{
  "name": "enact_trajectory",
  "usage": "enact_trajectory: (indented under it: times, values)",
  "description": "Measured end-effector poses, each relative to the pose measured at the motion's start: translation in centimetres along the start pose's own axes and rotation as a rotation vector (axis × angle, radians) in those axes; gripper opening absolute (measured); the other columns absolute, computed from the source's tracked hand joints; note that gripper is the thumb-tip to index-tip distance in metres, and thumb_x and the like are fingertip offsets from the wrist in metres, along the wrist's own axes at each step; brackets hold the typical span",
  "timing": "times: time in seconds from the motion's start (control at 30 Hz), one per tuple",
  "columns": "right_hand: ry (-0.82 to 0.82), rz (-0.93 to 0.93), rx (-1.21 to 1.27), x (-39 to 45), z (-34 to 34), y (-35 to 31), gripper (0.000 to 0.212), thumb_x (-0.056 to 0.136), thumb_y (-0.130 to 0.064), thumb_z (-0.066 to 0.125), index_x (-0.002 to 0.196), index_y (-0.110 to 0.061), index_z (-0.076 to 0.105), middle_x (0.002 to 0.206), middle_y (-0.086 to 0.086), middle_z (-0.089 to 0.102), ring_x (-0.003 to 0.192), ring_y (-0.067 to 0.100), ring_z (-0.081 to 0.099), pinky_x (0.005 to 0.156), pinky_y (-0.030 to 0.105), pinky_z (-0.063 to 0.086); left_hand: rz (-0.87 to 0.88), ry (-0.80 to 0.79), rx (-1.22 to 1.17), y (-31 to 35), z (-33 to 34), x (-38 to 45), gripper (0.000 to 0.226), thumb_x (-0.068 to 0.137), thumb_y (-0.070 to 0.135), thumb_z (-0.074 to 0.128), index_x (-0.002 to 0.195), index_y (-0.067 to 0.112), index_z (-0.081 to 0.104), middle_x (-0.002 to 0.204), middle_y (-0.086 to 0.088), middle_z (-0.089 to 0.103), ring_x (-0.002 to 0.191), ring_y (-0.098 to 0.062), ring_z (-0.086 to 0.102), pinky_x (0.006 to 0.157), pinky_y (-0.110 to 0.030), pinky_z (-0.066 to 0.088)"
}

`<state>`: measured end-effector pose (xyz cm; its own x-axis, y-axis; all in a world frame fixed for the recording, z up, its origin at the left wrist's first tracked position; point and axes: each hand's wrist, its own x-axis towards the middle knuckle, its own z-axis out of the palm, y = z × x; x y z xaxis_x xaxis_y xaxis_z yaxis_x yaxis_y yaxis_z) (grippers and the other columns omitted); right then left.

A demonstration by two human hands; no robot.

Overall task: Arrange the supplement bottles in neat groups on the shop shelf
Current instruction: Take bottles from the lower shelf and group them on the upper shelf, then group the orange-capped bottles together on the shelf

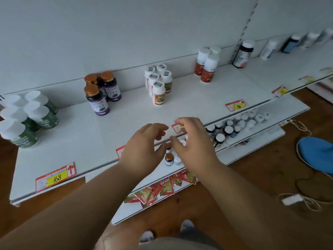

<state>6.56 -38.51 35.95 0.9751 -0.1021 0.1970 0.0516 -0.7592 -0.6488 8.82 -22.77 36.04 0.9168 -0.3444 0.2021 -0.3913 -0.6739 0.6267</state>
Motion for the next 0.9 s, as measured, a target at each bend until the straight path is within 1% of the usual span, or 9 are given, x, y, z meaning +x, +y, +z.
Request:
enact_trajectory:
  times: [0.13,0.23,0.33,0.4,0.5,0.6,0.73,0.8,0.9]
  values:
    - [-0.015,0.045,0.016,-3.9,1.3,2.4,0.036,0.089,-0.024,0.070,0.123,-0.021,0.058,0.119,-0.004,0.056,0.091,-0.005,0.048,0.071,-0.004,0.033,0.017,-0.061,-0.013,-0.3,2.2,-3.3,0.037,0.085,0.015,0.074,0.120,0.019,0.064,0.105,0.006,0.065,0.093,-0.010,0.059,0.081,-0.015,0.043]
    - [-0.063,0.066,0.028,-5.6,3.3,5.3,0.039,0.086,-0.023,0.072,0.123,-0.020,0.059,0.117,-0.001,0.057,0.100,0.009,0.056,0.079,0.012,0.042,-0.062,-0.122,0.013,-1.3,5.3,-4.9,0.039,0.085,0.017,0.073,0.123,0.023,0.063,0.109,0.008,0.064,0.097,-0.010,0.059,0.084,-0.020,0.047]
    - [-0.099,0.107,0.048,-6.3,5.2,8.5,0.040,0.086,-0.022,0.073,0.123,-0.021,0.059,0.120,0.000,0.056,0.104,0.013,0.058,0.083,0.028,0.052,-0.173,-0.184,0.010,-2.7,9.2,-5.8,0.042,0.086,0.019,0.073,0.126,0.025,0.062,0.117,0.007,0.062,0.102,-0.010,0.059,0.086,-0.021,0.047]
    - [-0.117,0.136,0.032,-6.6,6.9,10.9,0.041,0.086,-0.022,0.072,0.125,-0.022,0.058,0.125,0.000,0.055,0.104,0.014,0.058,0.083,0.028,0.053,-0.227,-0.232,0.025,-4.1,12.0,-6.0,0.043,0.086,0.019,0.073,0.127,0.026,0.061,0.122,0.005,0.061,0.106,-0.013,0.059,0.091,-0.028,0.051]
    - [-0.168,0.224,0.022,-6.8,10.4,14.6,0.041,0.088,-0.024,0.071,0.127,-0.024,0.057,0.129,0.000,0.054,0.106,0.013,0.058,0.080,0.019,0.047,-0.339,-0.305,0.015,-7.0,16.2,-5.8,0.042,0.086,0.021,0.073,0.126,0.027,0.062,0.127,0.004,0.059,0.109,-0.018,0.060,0.094,-0.039,0.053]
    - [-0.178,0.304,0.018,-6.5,14.8,18.5,0.043,0.089,-0.023,0.071,0.129,-0.024,0.057,0.132,-0.001,0.056,0.113,0.014,0.059,0.084,0.019,0.046,-0.426,-0.347,-0.006,-10.7,20.5,-5.2,0.040,0.088,0.022,0.071,0.126,0.028,0.061,0.128,0.005,0.056,0.109,-0.017,0.060,0.092,-0.033,0.053]
    - [-0.209,0.370,0.058,-6.0,20.8,23.2,0.044,0.091,-0.021,0.068,0.131,-0.028,0.053,0.134,-0.003,0.054,0.116,0.013,0.057,0.089,0.024,0.049,-0.510,-0.325,-0.021,-16.5,26.1,-3.5,0.038,0.088,0.027,0.072,0.124,0.032,0.061,0.128,0.010,0.056,0.102,-0.009,0.060,0.072,-0.013,0.043]
    - [-0.197,0.364,0.054,-5.6,23.4,25.1,0.043,0.092,-0.019,0.067,0.132,-0.027,0.053,0.132,-0.001,0.057,0.114,0.015,0.058,0.089,0.025,0.048,-0.538,-0.291,-0.038,-19.2,28.8,-2.5,0.040,0.087,0.030,0.072,0.125,0.032,0.058,0.125,0.009,0.057,0.099,-0.008,0.060,0.072,-0.017,0.044]
    - [-0.202,0.367,0.053,-4.6,26.4,27.2,0.041,0.094,-0.018,0.062,0.134,-0.023,0.051,0.128,0.001,0.062,0.114,0.020,0.059,0.093,0.032,0.046,-0.590,-0.214,-0.107,-22.5,32.3,-0.5,0.052,0.086,0.030,0.072,0.132,0.028,0.048,0.127,0.005,0.056,0.105,-0.013,0.059,0.082,-0.032,0.054]
